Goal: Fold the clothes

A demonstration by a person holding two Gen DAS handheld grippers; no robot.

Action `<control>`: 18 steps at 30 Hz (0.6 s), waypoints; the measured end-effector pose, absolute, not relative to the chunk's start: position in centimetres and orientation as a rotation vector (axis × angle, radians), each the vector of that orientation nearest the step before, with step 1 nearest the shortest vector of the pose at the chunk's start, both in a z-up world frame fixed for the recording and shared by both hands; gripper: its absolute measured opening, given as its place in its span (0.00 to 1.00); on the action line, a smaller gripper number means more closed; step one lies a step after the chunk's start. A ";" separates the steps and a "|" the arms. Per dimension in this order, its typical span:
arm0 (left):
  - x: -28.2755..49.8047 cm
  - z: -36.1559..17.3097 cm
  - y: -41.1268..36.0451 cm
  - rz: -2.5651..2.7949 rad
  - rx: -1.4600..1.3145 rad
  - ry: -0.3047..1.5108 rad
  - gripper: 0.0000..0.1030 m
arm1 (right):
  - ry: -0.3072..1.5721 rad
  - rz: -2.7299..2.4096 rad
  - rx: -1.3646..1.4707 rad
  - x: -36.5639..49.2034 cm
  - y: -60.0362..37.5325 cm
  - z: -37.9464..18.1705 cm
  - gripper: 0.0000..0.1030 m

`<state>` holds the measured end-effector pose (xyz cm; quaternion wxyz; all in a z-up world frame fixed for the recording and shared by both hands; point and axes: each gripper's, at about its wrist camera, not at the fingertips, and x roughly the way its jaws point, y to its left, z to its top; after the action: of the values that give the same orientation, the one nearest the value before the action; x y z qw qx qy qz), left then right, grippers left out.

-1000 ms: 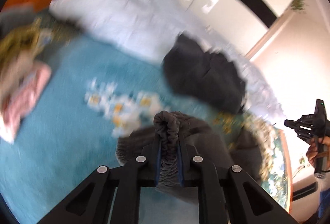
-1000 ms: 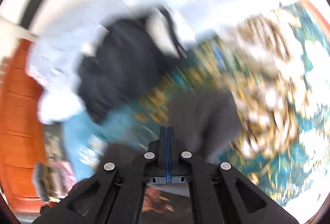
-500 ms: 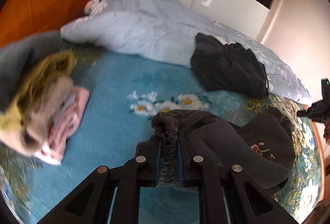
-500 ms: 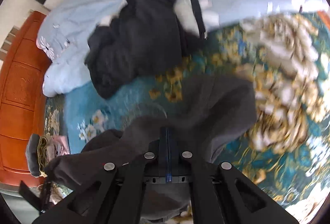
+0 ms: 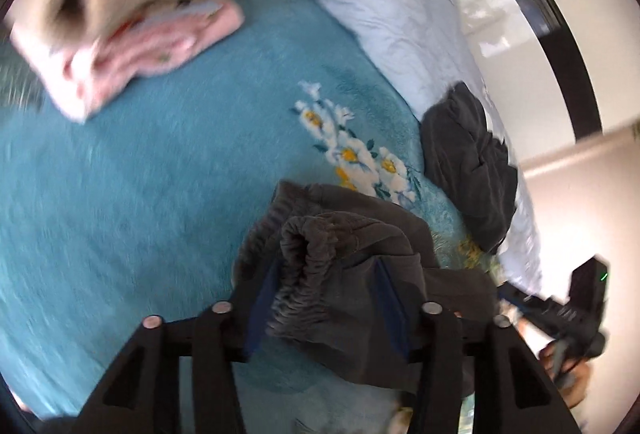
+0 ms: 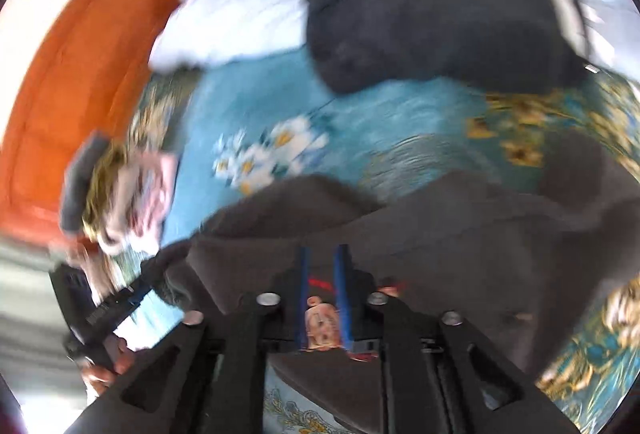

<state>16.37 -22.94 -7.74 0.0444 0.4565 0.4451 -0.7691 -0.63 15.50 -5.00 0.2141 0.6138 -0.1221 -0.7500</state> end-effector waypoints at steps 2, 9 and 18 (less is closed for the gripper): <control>17.3 -7.8 -24.0 -2.325 1.320 1.455 0.58 | -0.328 -2.042 1.720 -0.3 14.3 -5.9 0.19; 16.3 -8.2 -25.7 -2.159 1.310 1.474 0.62 | -0.501 -2.199 1.718 -2.5 19.0 -5.5 0.27; 14.9 -6.8 -26.0 -1.852 1.375 1.500 0.62 | -0.544 -2.421 2.111 -8.8 28.8 -6.3 0.53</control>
<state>14.88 -25.98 -6.78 0.1938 0.4904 0.5348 -0.6602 -8.77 28.76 -6.31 -0.0580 0.6468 -0.1667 -0.7419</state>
